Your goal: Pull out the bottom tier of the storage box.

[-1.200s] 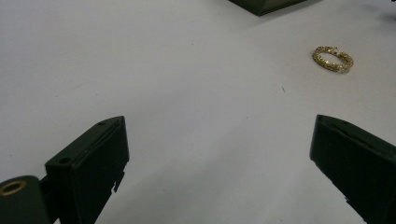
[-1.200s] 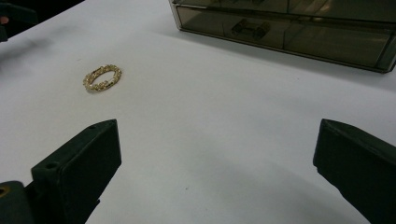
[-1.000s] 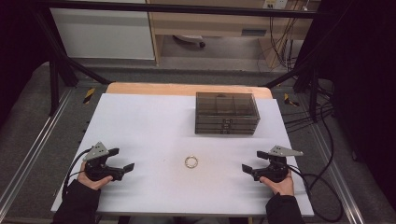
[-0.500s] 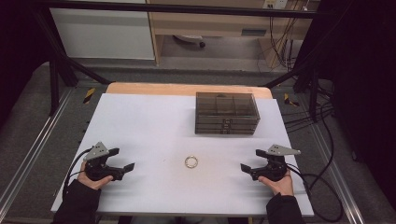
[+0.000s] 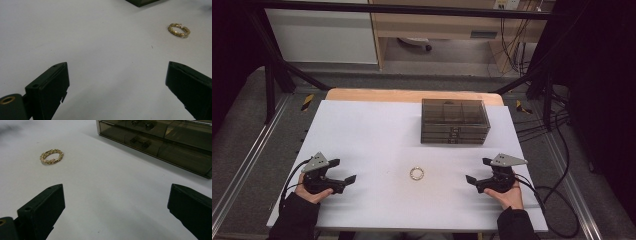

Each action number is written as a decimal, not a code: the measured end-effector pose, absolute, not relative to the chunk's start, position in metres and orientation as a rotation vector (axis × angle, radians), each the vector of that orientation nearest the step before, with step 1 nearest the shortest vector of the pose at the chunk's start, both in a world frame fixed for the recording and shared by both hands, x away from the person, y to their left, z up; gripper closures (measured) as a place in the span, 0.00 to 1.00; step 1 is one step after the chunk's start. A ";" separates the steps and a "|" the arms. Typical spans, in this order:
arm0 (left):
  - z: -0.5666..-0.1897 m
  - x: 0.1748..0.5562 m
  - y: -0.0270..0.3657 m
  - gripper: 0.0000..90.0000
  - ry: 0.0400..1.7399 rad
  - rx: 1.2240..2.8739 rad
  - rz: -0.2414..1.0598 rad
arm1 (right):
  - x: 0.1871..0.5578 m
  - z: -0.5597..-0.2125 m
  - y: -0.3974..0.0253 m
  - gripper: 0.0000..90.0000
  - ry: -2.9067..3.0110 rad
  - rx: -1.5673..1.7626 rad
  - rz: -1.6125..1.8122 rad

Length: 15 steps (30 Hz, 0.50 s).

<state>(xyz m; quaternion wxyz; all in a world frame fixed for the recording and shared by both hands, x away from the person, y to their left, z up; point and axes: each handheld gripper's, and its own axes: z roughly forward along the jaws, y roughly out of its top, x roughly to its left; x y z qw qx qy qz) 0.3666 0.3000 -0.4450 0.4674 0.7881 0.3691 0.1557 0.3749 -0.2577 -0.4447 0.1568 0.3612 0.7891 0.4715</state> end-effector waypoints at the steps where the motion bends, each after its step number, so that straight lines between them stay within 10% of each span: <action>1: -0.445 0.367 0.300 0.06 0.908 1.931 0.381 | 0.376 -0.444 -0.256 0.02 2.259 1.025 1.340; 15: -0.445 0.367 0.300 0.06 0.909 1.927 0.384 | 0.381 -0.441 -0.246 0.02 2.256 0.953 1.275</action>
